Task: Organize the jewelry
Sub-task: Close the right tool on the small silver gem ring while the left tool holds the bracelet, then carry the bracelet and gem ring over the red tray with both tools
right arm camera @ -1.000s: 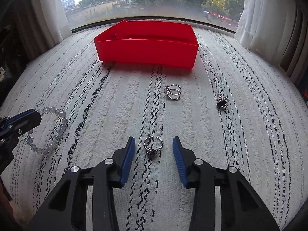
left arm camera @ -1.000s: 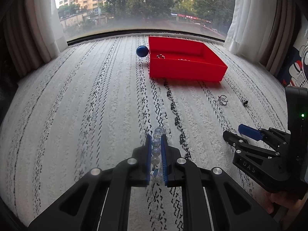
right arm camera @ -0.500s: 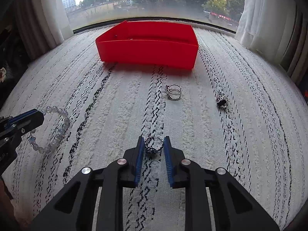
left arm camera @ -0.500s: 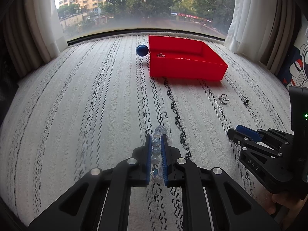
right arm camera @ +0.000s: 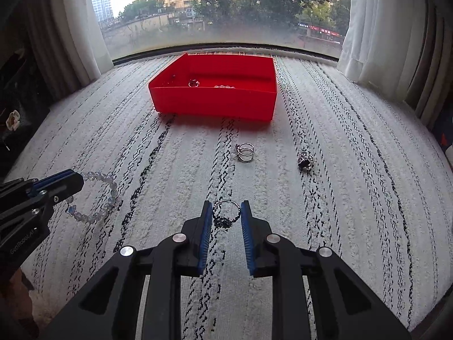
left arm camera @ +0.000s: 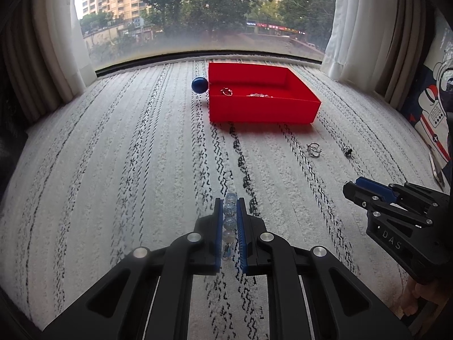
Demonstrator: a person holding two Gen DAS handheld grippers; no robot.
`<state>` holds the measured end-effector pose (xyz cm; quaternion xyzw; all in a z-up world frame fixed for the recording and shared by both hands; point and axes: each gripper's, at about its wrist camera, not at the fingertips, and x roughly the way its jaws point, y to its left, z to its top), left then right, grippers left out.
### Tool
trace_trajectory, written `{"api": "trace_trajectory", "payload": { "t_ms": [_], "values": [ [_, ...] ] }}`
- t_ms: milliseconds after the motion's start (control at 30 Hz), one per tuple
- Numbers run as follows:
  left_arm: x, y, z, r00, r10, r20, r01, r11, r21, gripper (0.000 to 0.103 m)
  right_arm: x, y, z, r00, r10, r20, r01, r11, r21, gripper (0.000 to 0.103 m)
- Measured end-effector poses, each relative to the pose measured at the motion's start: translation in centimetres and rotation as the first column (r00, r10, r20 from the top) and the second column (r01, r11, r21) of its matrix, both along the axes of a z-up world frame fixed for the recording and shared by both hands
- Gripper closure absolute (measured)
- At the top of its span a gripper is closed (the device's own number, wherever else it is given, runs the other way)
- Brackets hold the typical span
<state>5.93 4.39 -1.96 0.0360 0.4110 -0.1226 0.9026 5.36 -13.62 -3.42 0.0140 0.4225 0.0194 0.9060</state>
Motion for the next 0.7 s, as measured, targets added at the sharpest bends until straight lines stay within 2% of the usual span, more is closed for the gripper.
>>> {"api": "trace_trajectory", "payload": {
  "t_ms": [333,700],
  "values": [
    [-2.1,-1.3,1.9,0.999,-0.023,0.033,0.022,0.999,0.025,0.094,-2.4,-1.1,2.0,1.000,0.005,0.027,-0.005,1.000,0.021,0.082],
    [-3.2,-2.5,2.6,0.998,-0.036,0.046,0.034,0.998,0.046,0.094,-3.5,-1.6,2.7,0.999,0.011,0.042,-0.012,0.999,0.036,0.083]
  ]
}}
